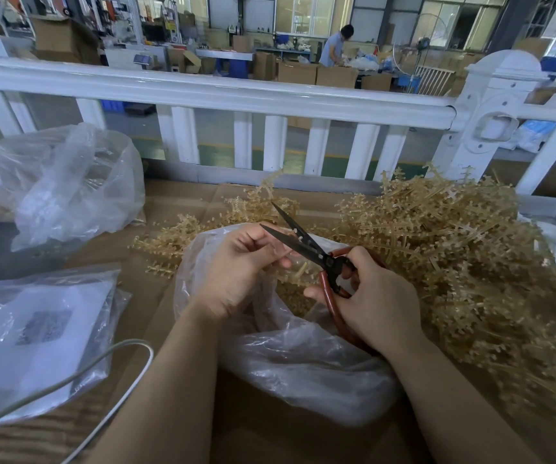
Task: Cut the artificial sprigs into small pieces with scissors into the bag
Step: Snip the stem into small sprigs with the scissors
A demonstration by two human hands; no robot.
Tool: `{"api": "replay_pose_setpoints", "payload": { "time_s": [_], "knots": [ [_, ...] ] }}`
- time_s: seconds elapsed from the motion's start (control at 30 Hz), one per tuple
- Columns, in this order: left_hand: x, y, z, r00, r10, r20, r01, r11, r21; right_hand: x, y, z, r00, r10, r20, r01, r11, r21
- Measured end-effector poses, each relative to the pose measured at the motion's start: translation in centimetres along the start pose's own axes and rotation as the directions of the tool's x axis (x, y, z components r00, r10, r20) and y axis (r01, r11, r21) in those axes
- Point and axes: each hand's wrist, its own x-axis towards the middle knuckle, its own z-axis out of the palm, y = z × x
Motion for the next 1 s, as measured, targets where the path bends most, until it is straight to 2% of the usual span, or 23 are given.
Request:
{"api": "replay_pose_setpoints", "payload": {
  "time_s": [0.13,0.43,0.7,1.0],
  "knots": [
    [0.05,-0.05,0.49,1.000,0.021,0.003,-0.021,0.998,0.061,-0.08,0.25,0.10,1.000,-0.014,-0.010,0.014,1.000,0.024],
    [0.02,0.11,0.33,0.998,0.026,0.049,-0.028,0.999,0.033,-0.11,0.28,0.21,1.000,-0.010,-0.003,0.010,0.999,0.030],
    [0.02,0.10,0.37,0.999,0.012,0.035,-0.014,0.998,0.061,0.12,0.06,0.14,1.000,0.017,-0.003,-0.017,1.000,0.017],
    [0.10,-0.07,0.08,0.999,-0.008,0.032,0.007,1.000,0.005,0.08,0.12,0.06,1.000,0.001,-0.015,-0.001,0.999,0.041]
  ]
}}
